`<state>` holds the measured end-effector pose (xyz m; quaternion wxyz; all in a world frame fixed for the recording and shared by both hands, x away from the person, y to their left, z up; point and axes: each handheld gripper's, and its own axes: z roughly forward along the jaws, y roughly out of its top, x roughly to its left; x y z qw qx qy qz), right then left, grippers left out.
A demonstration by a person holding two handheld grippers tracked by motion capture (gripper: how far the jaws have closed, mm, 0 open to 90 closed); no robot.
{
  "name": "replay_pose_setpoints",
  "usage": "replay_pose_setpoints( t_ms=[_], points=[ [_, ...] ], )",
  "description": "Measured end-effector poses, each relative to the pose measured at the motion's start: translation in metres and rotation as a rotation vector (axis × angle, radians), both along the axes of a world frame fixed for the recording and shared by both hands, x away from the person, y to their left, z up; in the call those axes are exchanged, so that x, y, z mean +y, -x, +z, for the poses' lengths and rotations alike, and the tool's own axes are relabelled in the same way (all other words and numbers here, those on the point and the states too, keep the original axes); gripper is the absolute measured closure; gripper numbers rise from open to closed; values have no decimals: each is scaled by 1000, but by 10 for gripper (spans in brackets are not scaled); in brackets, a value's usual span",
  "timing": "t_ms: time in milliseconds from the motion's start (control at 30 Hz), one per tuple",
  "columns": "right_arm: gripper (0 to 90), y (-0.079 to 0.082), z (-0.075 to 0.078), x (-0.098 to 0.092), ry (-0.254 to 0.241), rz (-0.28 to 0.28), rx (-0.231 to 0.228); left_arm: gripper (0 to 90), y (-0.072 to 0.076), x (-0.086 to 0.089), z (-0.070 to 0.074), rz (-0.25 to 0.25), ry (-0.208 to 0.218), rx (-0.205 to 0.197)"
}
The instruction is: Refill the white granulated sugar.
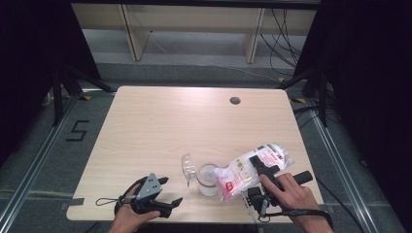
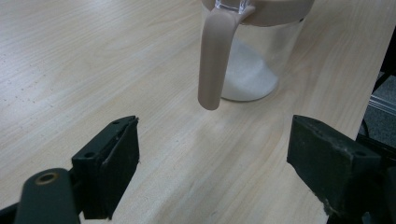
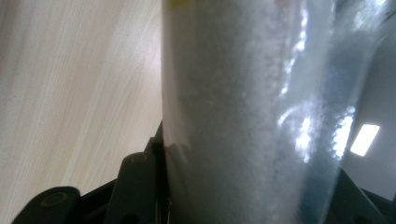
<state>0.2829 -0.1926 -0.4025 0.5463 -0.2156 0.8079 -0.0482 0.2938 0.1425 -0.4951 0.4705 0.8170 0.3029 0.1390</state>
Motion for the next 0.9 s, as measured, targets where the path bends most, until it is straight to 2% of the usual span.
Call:
replay_pose_setpoints(
  t_ms=[33, 67, 100, 167, 233, 267, 333, 400, 433, 467, 500, 533, 667, 700, 800, 833, 867, 900],
  points=[
    [576, 0, -1, -1, -14, 9, -9, 166, 0, 0, 0, -2, 3, -1],
    [577, 0, 0, 0, -2, 9, -12, 166, 0, 0, 0, 0, 0, 0],
    [577, 0, -1, -1, -20, 0, -6, 166, 0, 0, 0, -2, 3, 1],
    [577, 0, 2, 1, -4, 4, -4, 166, 0, 0, 0, -2, 3, 1],
    [578, 0, 0, -1, -27, 2, -17, 166, 0, 0, 0, 0, 0, 0],
    [578, 2, -1, -3, -44, -39, -3, 167, 0, 0, 0, 0, 1, 0],
    [578, 0, 2, -3, -9, -22, -6, 166, 0, 0, 0, -2, 3, 0],
    [579, -1, 3, -4, 5, -7, -12, 166, 0, 0, 0, -2, 3, 1],
    [579, 1, 1, -6, -25, -36, -6, 166, 0, 0, 0, -2, 3, 0],
    [579, 1, 0, -6, -26, -39, -8, 166, 0, 0, 0, -2, 3, 0],
    [579, 3, -3, -7, -58, -70, -3, 166, 0, 0, 0, 0, 0, 0],
    [580, 1, 0, -7, -7, -21, -17, 167, 0, 0, 0, 4, -2, 1],
    [580, 4, 0, -6, -16, -40, -8, 167, 0, 1, 0, 5, -6, 0],
    [580, 4, 1, -6, 16, -21, -5, 167, 0, 1, 0, 5, -6, 0],
    [581, 6, 1, -6, 17, -22, -1, 167, 0, 1, 0, 5, -5, 1],
    [581, 5, 4, -5, 52, 14, -4, 167, 0, 1, 0, 5, -6, 1],
    [582, 8, 1, -7, 9, -28, -2, 167, 0, 1, 0, 1, -9, -3],
    [582, 7, 3, -6, 37, 1, -6, 167, 0, 1, 0, 4, -7, 0]
  ],
)
